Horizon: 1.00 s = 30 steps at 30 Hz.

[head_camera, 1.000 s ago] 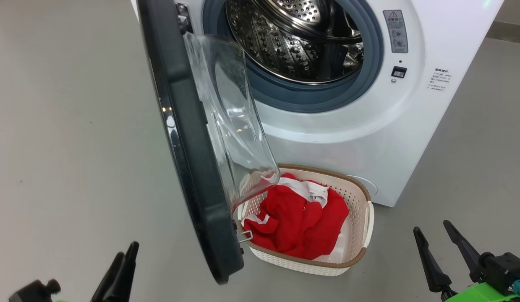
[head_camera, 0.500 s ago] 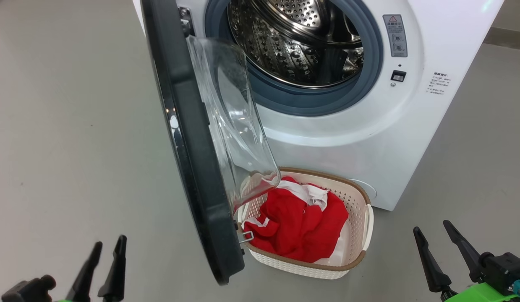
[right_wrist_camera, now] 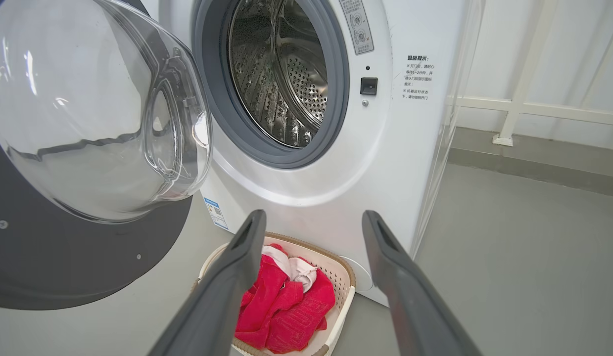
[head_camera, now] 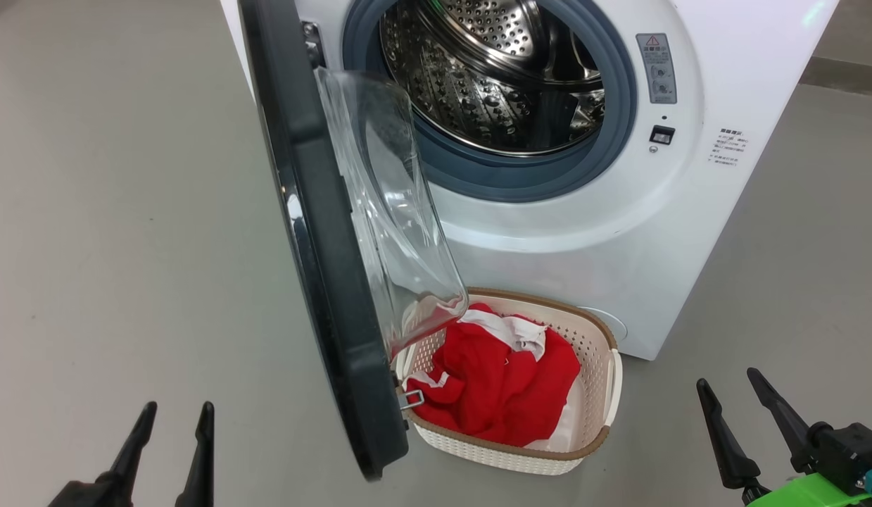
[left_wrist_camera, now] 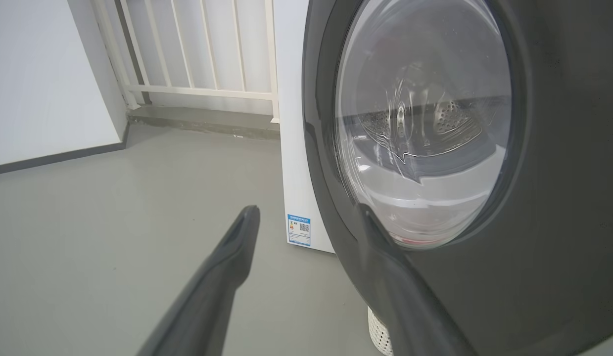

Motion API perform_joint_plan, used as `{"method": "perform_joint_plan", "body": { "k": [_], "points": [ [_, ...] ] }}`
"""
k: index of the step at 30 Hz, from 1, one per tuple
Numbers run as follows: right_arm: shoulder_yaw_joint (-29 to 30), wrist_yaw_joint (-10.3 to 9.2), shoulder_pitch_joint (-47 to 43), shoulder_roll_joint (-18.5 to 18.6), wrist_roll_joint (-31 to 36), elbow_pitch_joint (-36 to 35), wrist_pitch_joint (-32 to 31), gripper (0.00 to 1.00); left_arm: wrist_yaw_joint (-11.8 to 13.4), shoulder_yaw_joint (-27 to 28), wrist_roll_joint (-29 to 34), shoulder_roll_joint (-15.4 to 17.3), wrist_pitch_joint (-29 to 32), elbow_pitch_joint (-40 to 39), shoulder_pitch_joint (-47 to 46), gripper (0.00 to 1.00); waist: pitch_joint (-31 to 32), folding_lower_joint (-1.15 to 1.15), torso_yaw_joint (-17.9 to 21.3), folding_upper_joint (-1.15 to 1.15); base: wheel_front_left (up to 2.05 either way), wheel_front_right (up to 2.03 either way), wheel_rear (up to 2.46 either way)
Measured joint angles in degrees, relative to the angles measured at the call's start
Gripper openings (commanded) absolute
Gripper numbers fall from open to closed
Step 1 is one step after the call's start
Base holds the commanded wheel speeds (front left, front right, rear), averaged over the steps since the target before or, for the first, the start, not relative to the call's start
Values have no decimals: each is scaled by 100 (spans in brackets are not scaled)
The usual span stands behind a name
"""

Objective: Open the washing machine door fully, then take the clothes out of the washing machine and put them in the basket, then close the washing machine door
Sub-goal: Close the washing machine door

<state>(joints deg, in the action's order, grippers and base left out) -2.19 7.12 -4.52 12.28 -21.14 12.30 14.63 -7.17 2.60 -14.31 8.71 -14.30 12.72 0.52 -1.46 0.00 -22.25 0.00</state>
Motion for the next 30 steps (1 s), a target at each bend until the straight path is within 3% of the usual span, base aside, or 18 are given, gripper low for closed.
{"method": "perform_joint_plan", "body": {
  "k": [7,30],
  "points": [
    [22,0,-4,-1,5,-4,0,100,0,277,475,-272,0,-107,85,100,44,0,21,0,0,0,0],
    [73,0,-118,-22,7,-11,0,100,0,333,592,-326,0,-64,191,100,56,0,44,0,0,0,0]
  ]
}}
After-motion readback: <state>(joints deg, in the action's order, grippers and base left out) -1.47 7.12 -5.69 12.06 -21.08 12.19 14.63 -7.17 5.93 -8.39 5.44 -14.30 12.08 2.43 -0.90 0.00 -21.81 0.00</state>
